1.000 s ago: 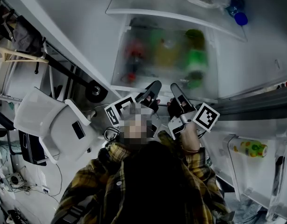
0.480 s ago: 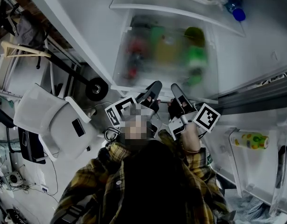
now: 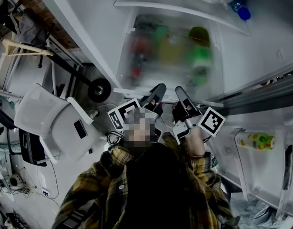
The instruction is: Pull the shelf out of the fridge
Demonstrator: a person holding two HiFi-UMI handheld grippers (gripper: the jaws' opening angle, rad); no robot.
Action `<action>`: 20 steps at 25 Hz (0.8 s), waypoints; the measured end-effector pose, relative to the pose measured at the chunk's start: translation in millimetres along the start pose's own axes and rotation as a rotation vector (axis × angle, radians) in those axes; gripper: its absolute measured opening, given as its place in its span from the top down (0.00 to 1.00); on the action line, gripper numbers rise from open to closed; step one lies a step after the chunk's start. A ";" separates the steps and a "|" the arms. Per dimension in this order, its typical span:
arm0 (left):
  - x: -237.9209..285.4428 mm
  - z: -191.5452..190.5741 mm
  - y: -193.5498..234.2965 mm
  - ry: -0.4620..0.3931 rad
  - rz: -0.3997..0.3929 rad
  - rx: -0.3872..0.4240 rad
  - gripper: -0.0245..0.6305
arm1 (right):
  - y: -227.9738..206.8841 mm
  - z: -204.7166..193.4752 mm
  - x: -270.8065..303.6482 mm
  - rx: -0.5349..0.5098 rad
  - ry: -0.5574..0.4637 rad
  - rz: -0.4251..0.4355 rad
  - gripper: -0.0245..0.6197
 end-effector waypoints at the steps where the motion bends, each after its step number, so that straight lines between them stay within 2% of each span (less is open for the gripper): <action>1: 0.0 -0.4 -0.1 0.000 0.000 -0.001 0.89 | 0.0 -0.1 -0.2 0.000 0.001 0.001 0.88; 20: -3.8 -2.4 -3.0 -0.011 -0.012 0.008 0.89 | 3.3 -2.7 -1.9 -0.029 0.002 -0.006 0.87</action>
Point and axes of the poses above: the fingertips, and each gripper's own axes: x forward along the fingers, y to its left, z out of its top, the point moved 3 cm from there along -x, backward along the fingers, and after that the axes turned 13 degrees about y, right-handed, at the moved point
